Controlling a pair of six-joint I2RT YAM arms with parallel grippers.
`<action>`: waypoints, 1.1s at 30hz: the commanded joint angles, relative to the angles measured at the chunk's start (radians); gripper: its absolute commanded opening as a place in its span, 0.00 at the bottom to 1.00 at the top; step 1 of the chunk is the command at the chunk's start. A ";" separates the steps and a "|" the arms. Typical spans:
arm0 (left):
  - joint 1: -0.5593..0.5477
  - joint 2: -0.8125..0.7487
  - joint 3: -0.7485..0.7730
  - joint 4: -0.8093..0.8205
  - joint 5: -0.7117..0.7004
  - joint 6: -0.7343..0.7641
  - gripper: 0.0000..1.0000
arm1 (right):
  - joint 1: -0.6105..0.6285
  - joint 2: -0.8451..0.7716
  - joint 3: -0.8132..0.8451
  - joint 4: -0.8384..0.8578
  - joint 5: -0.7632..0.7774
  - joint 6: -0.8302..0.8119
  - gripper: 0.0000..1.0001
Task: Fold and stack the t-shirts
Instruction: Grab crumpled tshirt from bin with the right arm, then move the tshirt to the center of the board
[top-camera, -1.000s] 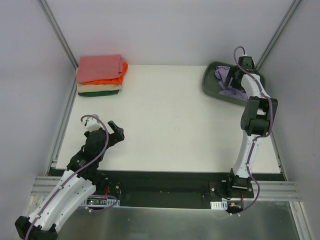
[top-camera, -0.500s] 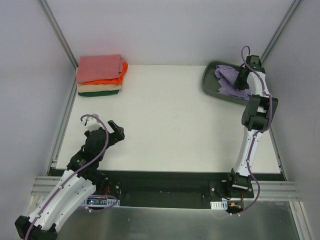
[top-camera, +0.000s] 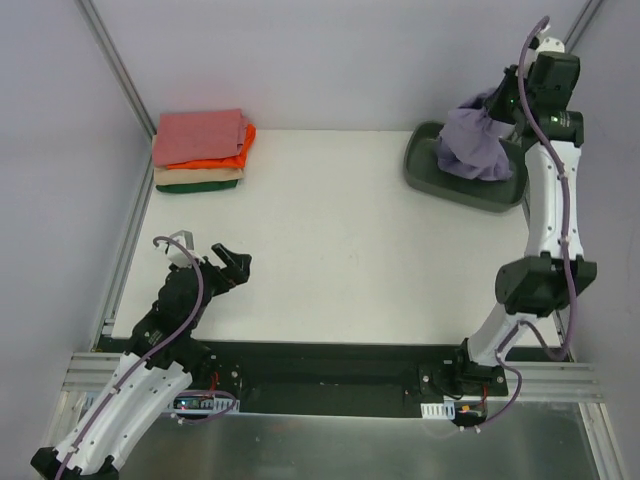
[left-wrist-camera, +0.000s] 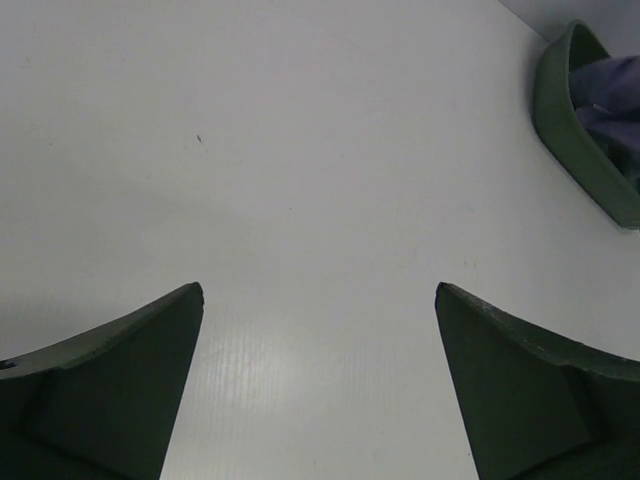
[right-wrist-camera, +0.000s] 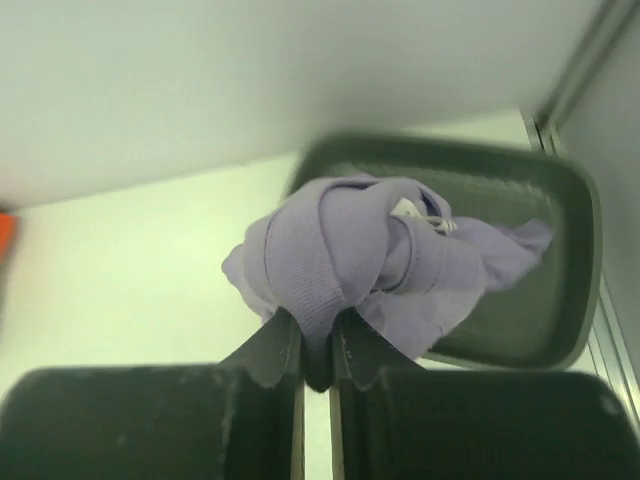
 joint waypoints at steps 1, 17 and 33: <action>-0.002 -0.041 0.016 -0.024 0.040 -0.034 0.99 | 0.095 -0.223 0.035 0.046 -0.070 -0.025 0.01; -0.002 -0.092 0.036 -0.110 0.070 -0.054 0.99 | 0.542 -0.467 -0.019 0.165 -0.211 0.033 0.01; -0.002 -0.024 0.052 -0.208 0.008 -0.154 0.99 | 0.554 -0.562 -0.904 0.162 0.326 0.076 0.96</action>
